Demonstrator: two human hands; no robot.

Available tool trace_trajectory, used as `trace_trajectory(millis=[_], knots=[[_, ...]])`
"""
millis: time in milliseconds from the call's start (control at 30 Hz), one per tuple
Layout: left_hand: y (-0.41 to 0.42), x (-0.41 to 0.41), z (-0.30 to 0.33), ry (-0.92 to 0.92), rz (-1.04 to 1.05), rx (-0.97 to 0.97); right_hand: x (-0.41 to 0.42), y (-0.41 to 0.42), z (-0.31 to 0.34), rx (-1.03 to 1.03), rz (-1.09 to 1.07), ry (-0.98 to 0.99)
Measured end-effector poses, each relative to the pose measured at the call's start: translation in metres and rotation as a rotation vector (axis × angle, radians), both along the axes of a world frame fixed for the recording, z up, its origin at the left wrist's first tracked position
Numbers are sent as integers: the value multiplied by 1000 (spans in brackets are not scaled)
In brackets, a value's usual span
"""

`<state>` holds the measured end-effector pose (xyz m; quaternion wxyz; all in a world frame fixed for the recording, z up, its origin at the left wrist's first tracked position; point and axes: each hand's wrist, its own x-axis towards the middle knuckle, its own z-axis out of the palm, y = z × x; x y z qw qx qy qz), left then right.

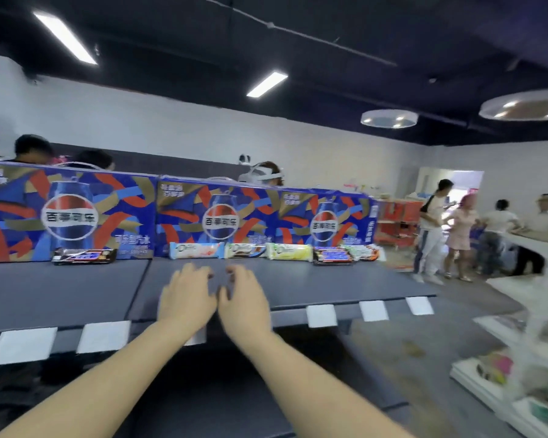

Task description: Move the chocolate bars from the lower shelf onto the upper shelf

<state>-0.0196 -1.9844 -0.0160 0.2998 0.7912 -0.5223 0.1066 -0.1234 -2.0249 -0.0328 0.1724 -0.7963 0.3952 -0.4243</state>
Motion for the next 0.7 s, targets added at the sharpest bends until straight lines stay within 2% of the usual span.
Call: trace_trajectory(millis=[100,200,467,700], knots=[[23,-36,-16,-65,-40,-122,-35,26,-7,36,12,-61],[43,-65,-31,-90,-95,-157,-69,55,-16,94,13,-86],[86,-116,-58,-99,-146,-77,-126,103,-41,126,-73,-8],[131,-98,-80,-90,-181,-12,-105,132,-63,151,-56,24]])
